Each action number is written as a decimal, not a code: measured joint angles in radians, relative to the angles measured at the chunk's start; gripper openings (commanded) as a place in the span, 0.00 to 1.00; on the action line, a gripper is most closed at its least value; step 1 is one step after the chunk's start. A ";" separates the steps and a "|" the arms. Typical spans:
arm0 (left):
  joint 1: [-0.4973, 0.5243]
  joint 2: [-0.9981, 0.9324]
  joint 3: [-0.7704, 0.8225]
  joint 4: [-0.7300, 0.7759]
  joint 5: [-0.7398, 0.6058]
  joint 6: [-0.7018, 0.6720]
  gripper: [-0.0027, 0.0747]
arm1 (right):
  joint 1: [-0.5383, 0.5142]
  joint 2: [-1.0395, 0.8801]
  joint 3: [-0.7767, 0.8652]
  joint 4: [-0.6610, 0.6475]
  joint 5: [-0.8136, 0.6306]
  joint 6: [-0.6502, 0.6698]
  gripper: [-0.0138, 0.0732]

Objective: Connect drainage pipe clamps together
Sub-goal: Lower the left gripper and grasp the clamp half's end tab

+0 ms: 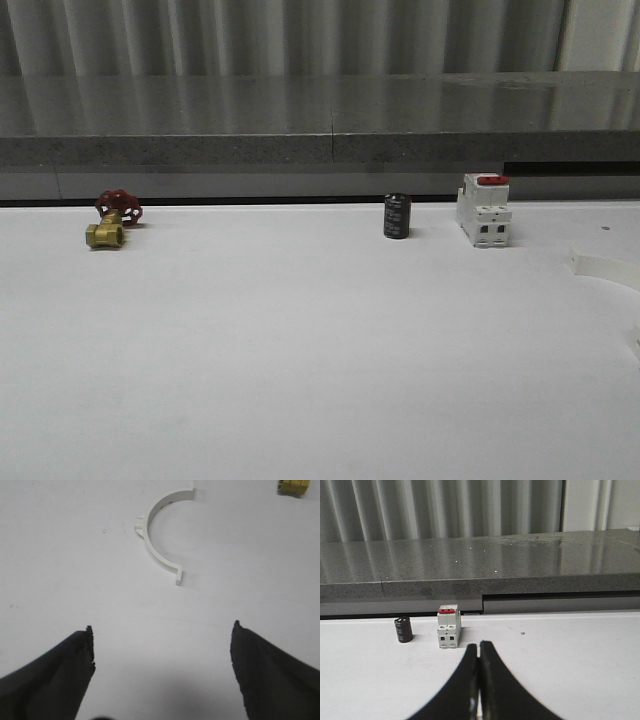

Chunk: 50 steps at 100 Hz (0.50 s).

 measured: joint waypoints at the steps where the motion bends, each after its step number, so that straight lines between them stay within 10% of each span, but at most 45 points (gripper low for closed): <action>1: 0.005 0.006 -0.005 0.000 0.000 0.002 0.74 | 0.000 0.000 0.000 0.000 0.000 0.000 0.08; 50: 0.120 0.493 -0.274 -0.016 -0.005 0.188 0.74 | 0.000 0.000 0.000 0.000 0.000 0.000 0.08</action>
